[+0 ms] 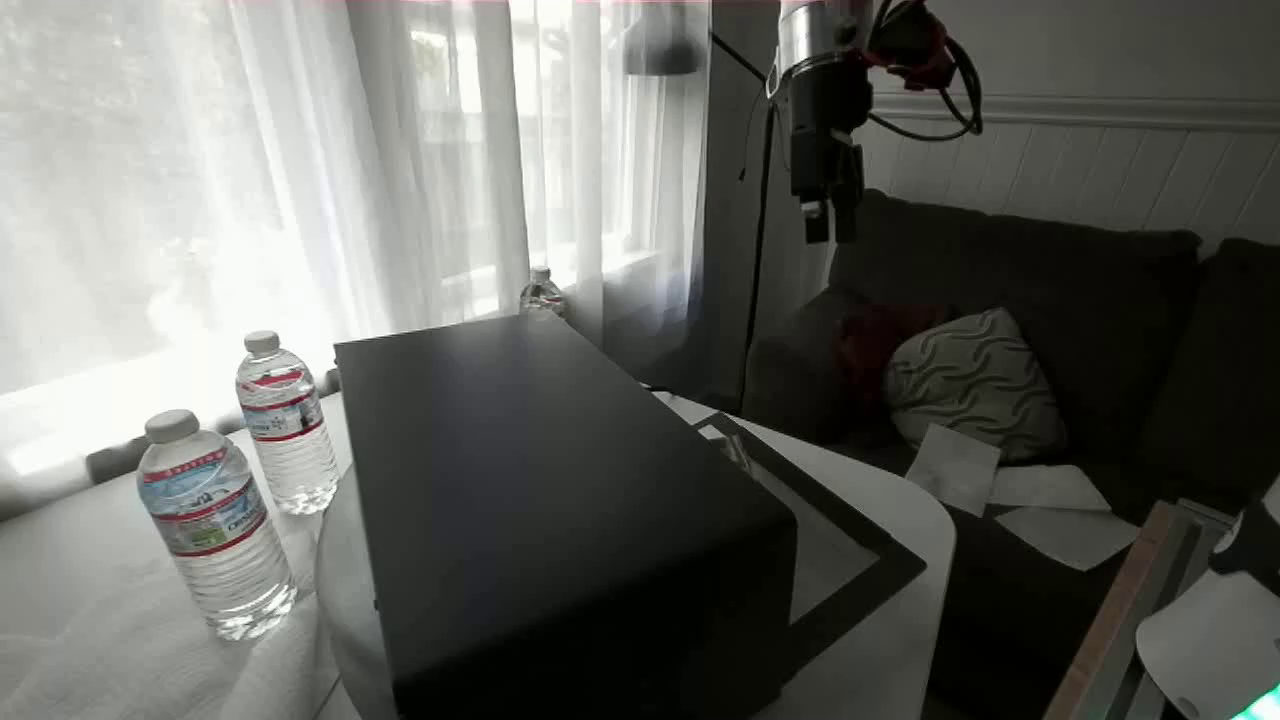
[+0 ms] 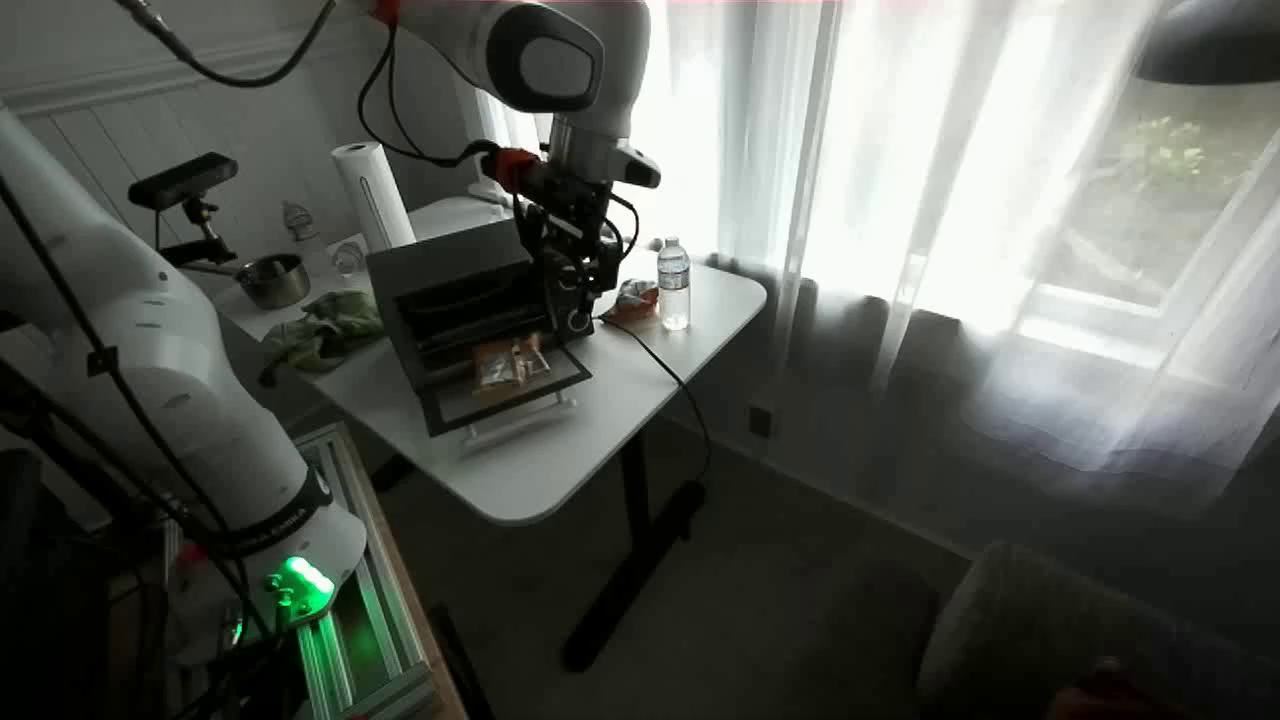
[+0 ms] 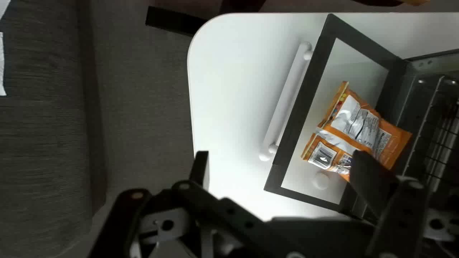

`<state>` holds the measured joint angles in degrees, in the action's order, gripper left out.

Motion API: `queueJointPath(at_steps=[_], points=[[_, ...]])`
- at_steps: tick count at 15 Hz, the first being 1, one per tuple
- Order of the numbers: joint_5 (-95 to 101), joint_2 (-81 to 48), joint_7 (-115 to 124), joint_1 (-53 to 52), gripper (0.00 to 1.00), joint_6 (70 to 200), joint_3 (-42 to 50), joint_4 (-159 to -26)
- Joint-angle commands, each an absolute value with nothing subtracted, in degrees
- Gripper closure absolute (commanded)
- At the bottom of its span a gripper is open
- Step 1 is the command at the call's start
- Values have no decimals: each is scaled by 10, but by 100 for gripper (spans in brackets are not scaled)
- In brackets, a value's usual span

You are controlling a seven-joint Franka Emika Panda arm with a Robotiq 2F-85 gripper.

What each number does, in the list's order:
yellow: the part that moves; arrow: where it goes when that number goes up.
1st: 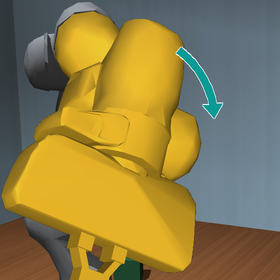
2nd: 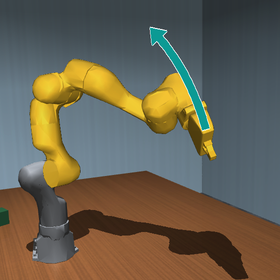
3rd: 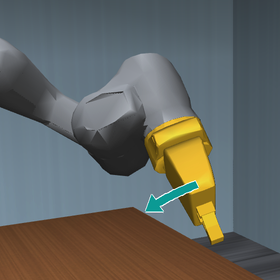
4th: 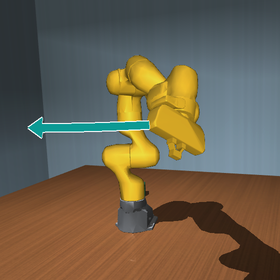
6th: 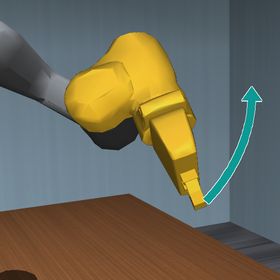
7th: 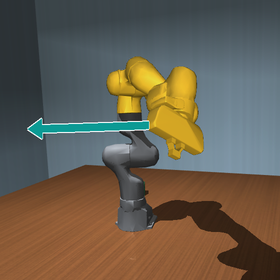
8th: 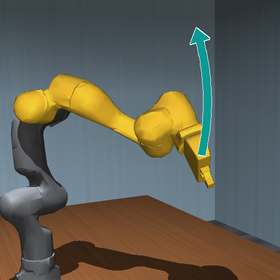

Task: Pick up the popcorn popping paper bag from the microwave door and place it inside the microwave

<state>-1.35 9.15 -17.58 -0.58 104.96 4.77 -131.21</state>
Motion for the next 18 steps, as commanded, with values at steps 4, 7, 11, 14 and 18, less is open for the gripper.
queueJointPath(at_steps=[4, 7, 11, 14, 18], points=[[-14, 91, -176, 0, 0, 1049, 42, -1311], [-14, 91, -176, 0, 0, 1049, 42, -1311], [-32, 90, -208, -12, 0, 1052, 35, -1319], [-60, 84, -264, -28, 0, 1062, 22, -1342], [-120, 68, -347, -44, 0, 1102, 10, -1373]])
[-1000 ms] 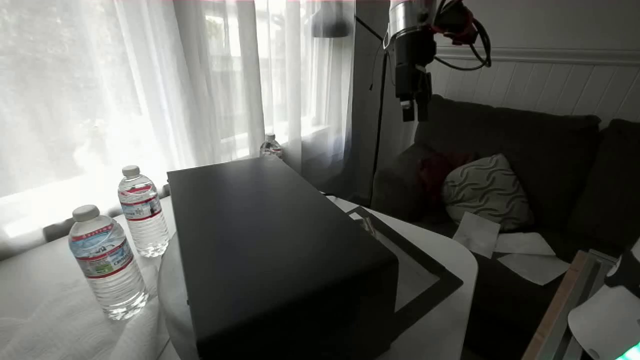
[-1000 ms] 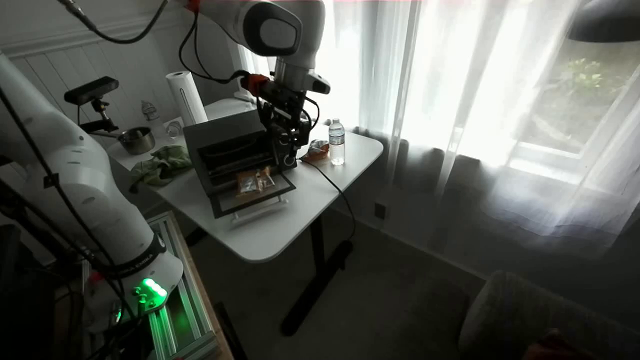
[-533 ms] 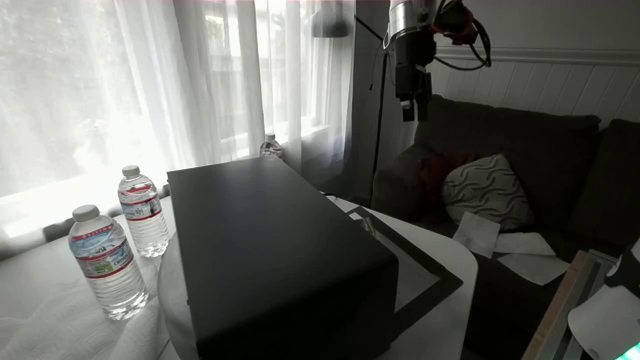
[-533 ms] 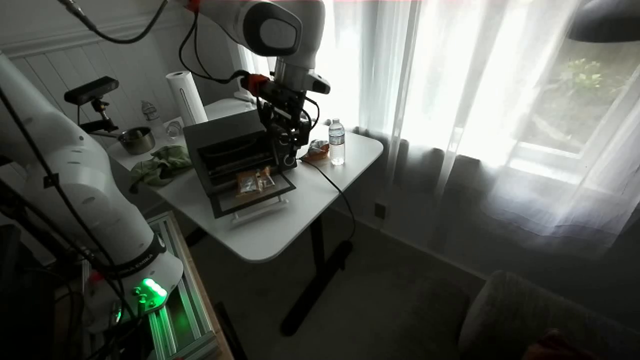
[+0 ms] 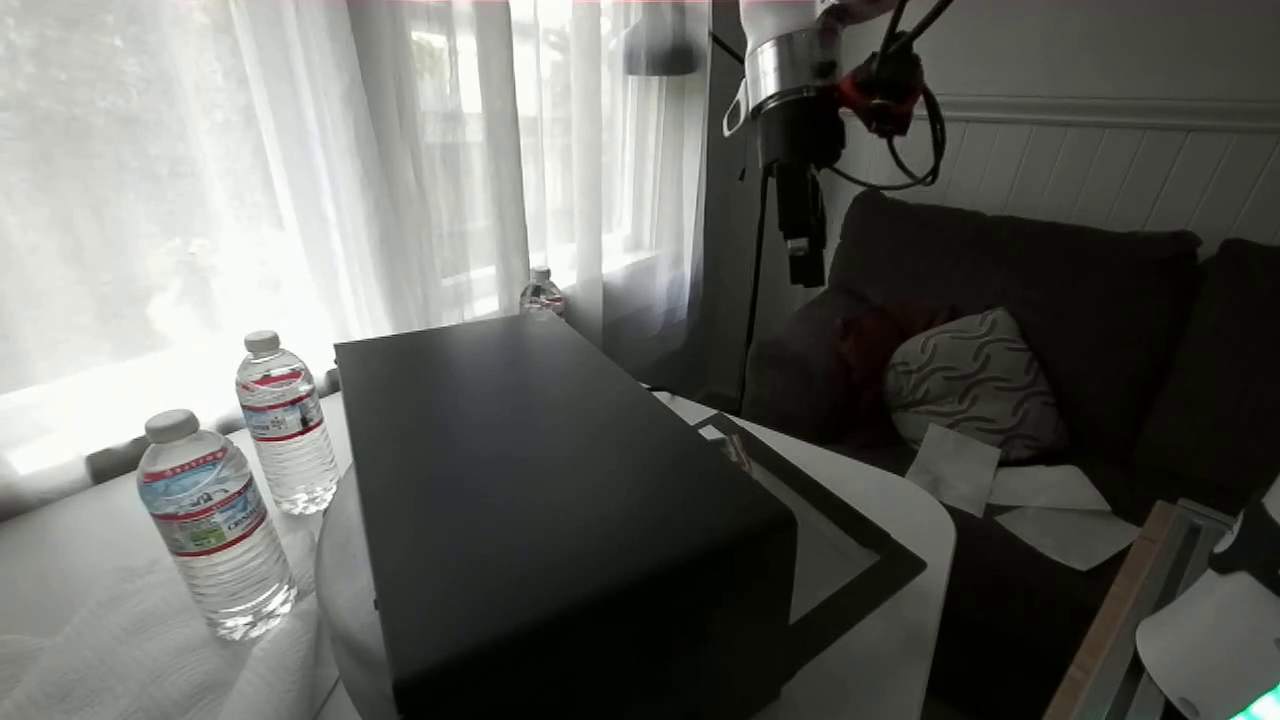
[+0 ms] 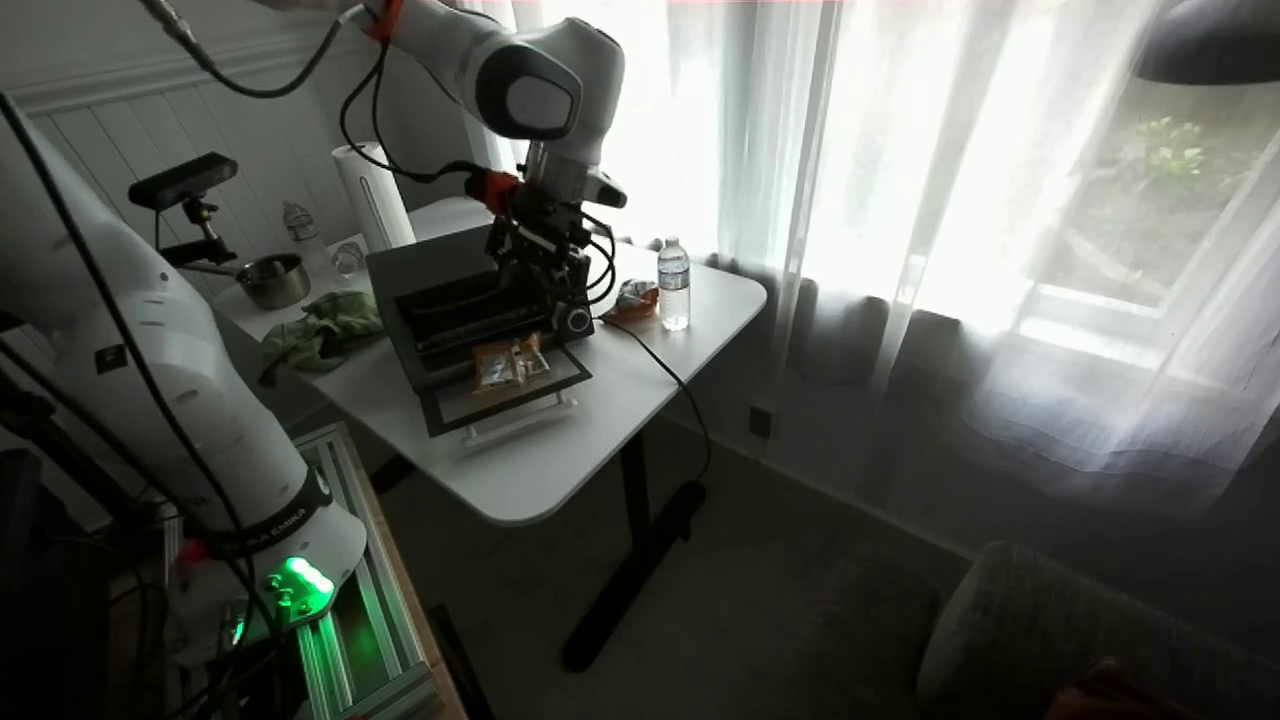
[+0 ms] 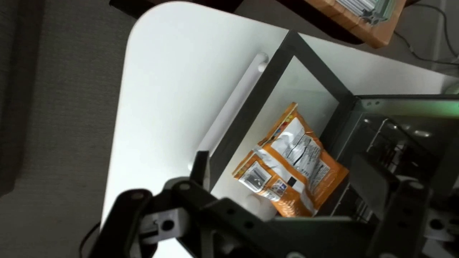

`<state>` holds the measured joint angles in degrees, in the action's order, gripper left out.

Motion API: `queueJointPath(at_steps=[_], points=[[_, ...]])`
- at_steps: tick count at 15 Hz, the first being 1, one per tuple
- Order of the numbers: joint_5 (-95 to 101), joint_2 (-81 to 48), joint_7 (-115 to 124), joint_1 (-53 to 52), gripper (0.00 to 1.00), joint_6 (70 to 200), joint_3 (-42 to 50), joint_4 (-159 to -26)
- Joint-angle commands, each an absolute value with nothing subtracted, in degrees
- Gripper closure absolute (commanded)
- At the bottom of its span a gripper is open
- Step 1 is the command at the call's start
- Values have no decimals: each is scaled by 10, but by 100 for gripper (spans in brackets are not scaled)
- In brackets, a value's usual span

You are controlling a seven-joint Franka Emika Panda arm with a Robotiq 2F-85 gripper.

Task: Pick up the popcorn popping paper bag from the microwave door and place it inside the microwave

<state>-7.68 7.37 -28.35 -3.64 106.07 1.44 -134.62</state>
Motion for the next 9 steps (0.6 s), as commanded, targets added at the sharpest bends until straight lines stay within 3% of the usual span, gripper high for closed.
queueJointPath(at_steps=[1, 9], points=[[-138, 63, -362, -47, 0, 1125, 8, -1382], [-303, -40, -539, -39, 0, 1203, -9, -1373]])
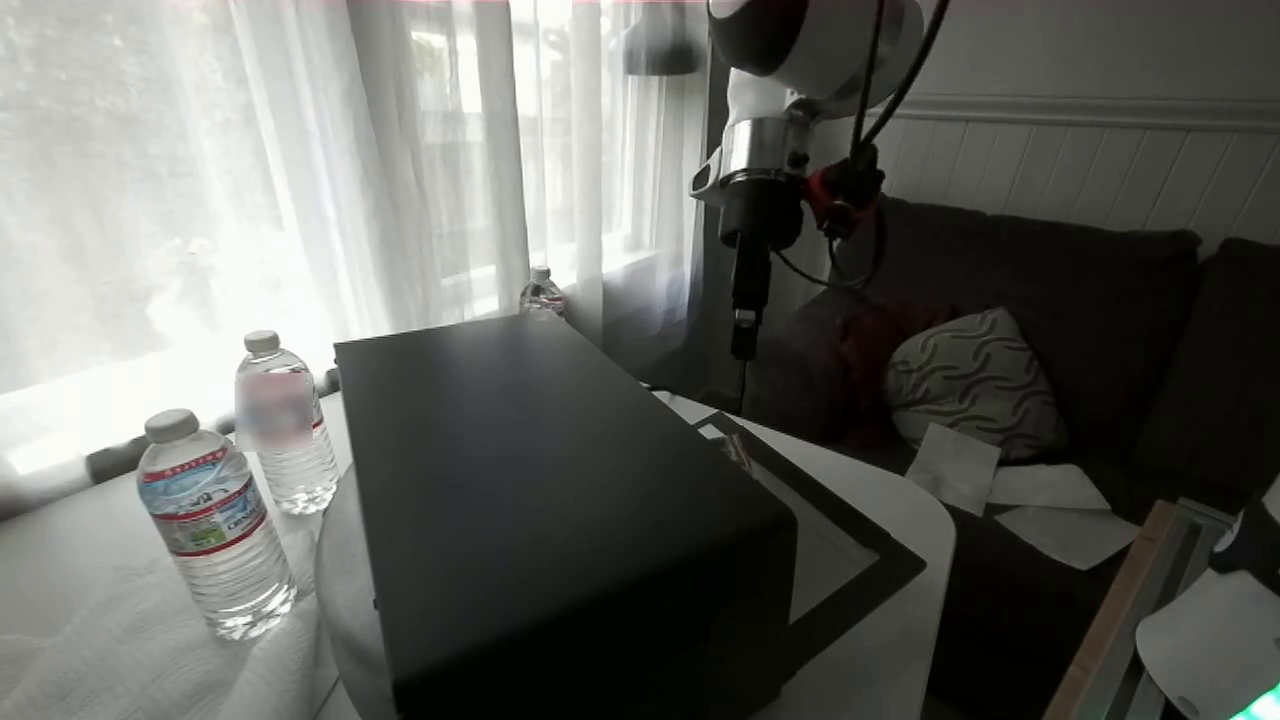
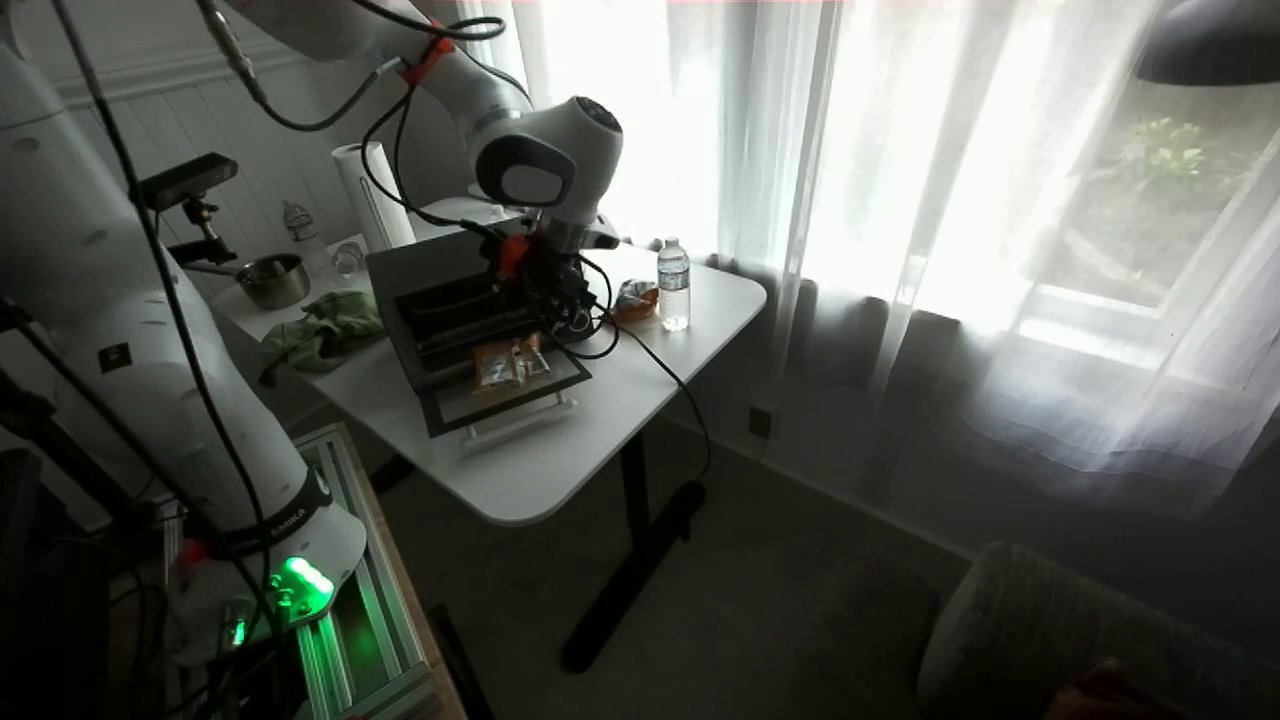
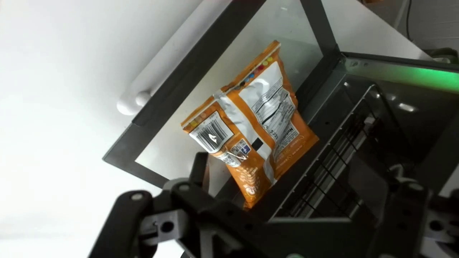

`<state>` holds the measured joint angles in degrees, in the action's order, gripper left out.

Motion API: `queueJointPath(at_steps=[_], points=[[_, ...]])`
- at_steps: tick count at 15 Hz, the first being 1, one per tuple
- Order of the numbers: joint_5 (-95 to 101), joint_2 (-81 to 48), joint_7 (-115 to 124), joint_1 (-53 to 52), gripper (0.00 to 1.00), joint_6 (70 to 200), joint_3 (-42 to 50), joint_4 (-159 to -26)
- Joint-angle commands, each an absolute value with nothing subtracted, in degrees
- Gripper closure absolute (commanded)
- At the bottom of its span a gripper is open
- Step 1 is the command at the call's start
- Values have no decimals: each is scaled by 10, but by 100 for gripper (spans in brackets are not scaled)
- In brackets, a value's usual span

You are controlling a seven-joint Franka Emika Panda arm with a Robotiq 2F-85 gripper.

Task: Pick up the popcorn popping paper bag from the microwave door and place it inside the microwave

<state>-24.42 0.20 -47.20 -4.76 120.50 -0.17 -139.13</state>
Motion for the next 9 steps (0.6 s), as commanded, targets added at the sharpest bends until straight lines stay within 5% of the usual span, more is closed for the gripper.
queueJointPath(at_steps=[1, 9], points=[[-309, -55, -548, -34, 0, 1189, -10, -1364], [-296, -67, -547, -27, 0, 1196, -17, -1362]])
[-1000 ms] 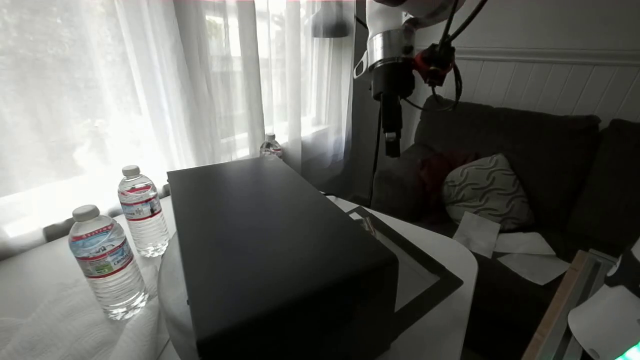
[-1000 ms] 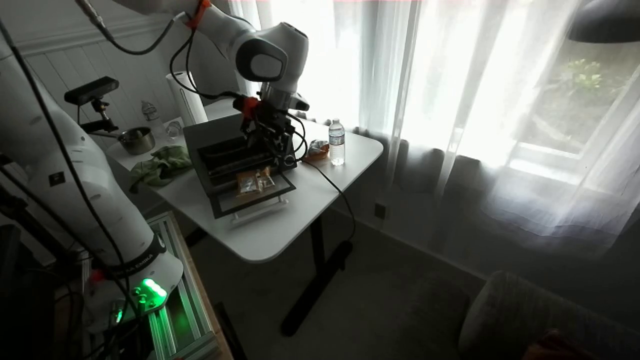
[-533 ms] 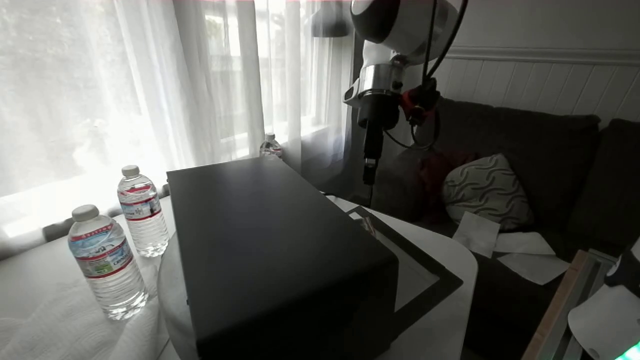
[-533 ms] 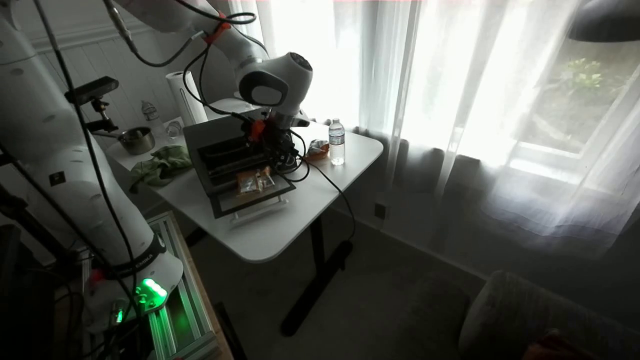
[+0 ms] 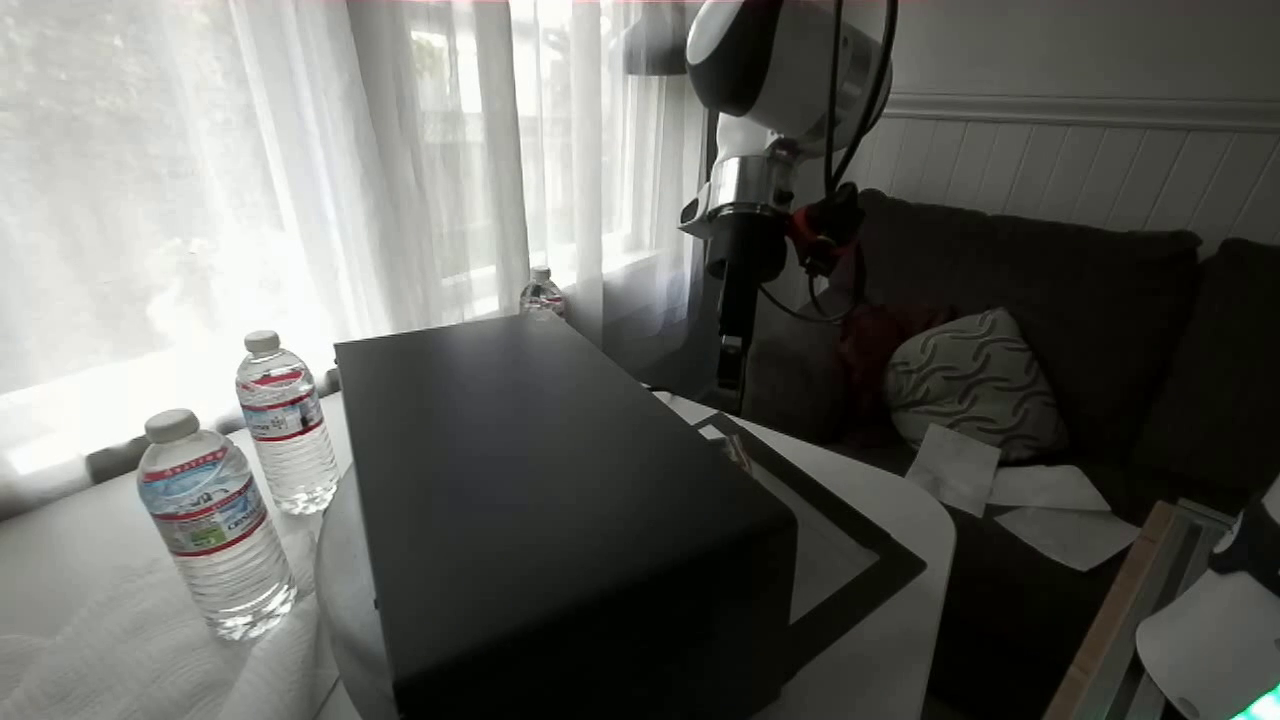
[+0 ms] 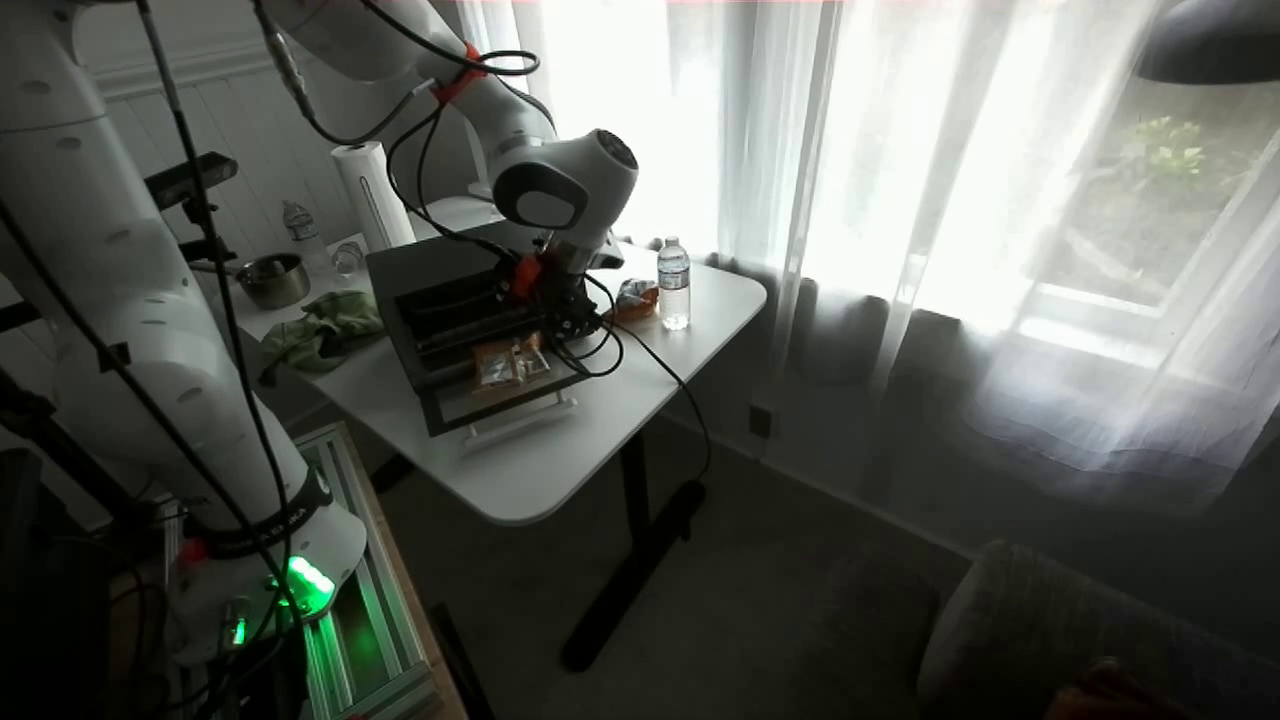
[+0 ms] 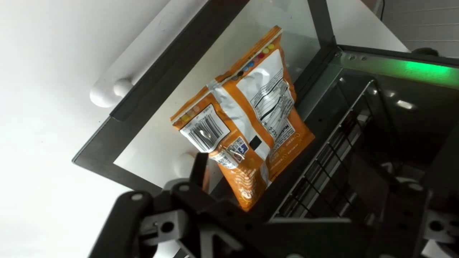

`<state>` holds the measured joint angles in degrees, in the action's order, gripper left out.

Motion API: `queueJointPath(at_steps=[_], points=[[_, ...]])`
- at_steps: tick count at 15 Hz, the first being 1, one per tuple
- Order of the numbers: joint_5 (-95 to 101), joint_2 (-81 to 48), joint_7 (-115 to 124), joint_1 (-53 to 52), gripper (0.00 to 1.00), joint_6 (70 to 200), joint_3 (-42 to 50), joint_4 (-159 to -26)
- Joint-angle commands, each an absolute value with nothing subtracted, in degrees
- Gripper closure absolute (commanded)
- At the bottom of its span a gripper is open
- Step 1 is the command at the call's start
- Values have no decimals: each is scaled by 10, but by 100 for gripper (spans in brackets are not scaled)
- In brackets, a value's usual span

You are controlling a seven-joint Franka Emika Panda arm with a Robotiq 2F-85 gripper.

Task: Pick up the popcorn popping paper bag from the microwave door and place it inside the microwave

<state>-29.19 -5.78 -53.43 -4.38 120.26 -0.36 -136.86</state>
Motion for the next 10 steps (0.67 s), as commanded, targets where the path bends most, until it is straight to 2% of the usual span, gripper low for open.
queueJointPath(at_steps=[1, 10], points=[[-309, -80, -571, -22, 0, 1191, -18, -1354], [-320, -161, -690, 27, 0, 1146, -25, -1319]])
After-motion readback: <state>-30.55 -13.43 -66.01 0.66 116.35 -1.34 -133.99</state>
